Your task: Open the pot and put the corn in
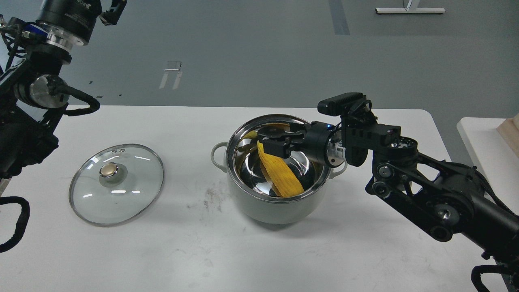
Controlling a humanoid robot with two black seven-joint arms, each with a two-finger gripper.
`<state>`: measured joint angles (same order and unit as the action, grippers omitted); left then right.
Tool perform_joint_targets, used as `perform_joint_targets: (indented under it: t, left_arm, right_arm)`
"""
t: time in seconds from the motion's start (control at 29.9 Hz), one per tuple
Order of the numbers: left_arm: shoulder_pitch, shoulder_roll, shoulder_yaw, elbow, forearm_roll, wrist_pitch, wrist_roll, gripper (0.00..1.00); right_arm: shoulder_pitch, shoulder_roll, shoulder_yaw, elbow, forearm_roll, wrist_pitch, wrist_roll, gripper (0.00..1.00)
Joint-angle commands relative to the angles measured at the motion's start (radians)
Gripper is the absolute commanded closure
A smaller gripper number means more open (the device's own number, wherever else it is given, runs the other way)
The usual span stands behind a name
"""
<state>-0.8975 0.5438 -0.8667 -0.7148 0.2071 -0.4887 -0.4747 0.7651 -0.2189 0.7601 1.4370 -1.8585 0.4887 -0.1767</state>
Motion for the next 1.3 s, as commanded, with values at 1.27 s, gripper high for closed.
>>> perform_joint_targets:
  t: [1.27]
  left_arm:
    - [0.019,-0.054,-0.055,0.074,-0.049,0.0,0.1,0.02]
  right_arm:
    - [0.111,0.032,0.897,-0.797,1.197,-0.031,0.235,0.0]
